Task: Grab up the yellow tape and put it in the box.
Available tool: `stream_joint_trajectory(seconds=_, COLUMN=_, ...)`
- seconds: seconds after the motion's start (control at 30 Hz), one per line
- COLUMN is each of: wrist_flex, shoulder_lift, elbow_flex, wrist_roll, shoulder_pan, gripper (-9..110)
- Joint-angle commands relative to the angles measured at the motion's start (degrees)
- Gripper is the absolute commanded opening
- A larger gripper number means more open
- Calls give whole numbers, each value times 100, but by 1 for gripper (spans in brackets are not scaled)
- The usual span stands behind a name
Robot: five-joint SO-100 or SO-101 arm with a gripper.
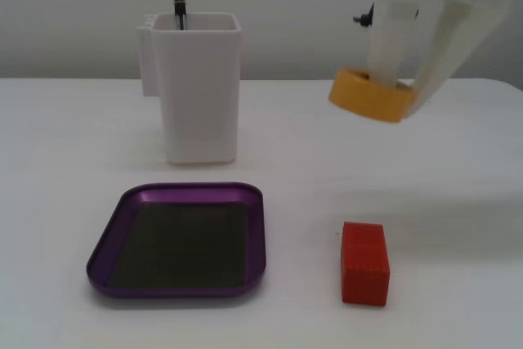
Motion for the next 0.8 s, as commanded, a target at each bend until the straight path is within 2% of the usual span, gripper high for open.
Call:
stream_joint_trajectory(seconds=0.0, wrist_flex=9, shoulder_lift=668, elbow_flex=-378, wrist_roll=-35, shoulder_pan=-501, gripper=-1)
stream_joint_trajectory(seconds=0.2, wrist_flex=-1125, shoulder_lift=264, elbow_flex=-378, wrist_roll=-88, shoulder_pan=-914, gripper=-1)
stream_joint_trajectory(seconds=0.43, wrist_flex=-2136, shoulder_lift=-1415, elbow_flex=-835, wrist_roll=-97, shoulder_pan=-861, gripper=-1)
stream_joint_trajectory(seconds=0.63, wrist_flex=-2197, shoulder_lift=-3023, elbow_flex=-2127, wrist_roll=-97, shoulder_pan=-853, gripper=-1)
stream_joint_trajectory(seconds=0.77, wrist_flex=-2180, shoulder_lift=-3876, elbow_flex=-2839, wrist_roll=-97, shoulder_pan=-360, gripper=-1)
